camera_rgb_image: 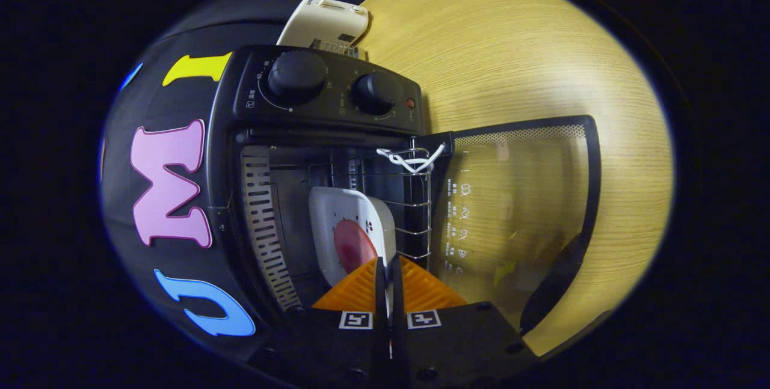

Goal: Open the toaster oven, put the food inside, and close the toaster oven door.

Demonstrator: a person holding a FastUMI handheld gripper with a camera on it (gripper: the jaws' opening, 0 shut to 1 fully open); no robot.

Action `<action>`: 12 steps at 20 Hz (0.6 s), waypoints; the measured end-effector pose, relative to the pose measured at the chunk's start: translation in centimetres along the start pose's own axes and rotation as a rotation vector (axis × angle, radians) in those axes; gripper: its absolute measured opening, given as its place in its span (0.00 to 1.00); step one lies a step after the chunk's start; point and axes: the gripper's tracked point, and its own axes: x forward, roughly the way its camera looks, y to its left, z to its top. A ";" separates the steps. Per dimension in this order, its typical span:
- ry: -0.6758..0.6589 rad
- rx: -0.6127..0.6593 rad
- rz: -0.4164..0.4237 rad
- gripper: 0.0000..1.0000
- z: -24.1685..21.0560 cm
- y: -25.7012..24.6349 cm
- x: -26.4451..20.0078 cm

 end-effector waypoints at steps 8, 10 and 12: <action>0.069 -0.012 0.090 0.61 -0.5 1.5 -1.3; 0.088 -0.028 0.088 0.78 -0.6 1.4 -1.9; 0.105 -0.072 0.051 0.98 -0.7 0.0 -2.4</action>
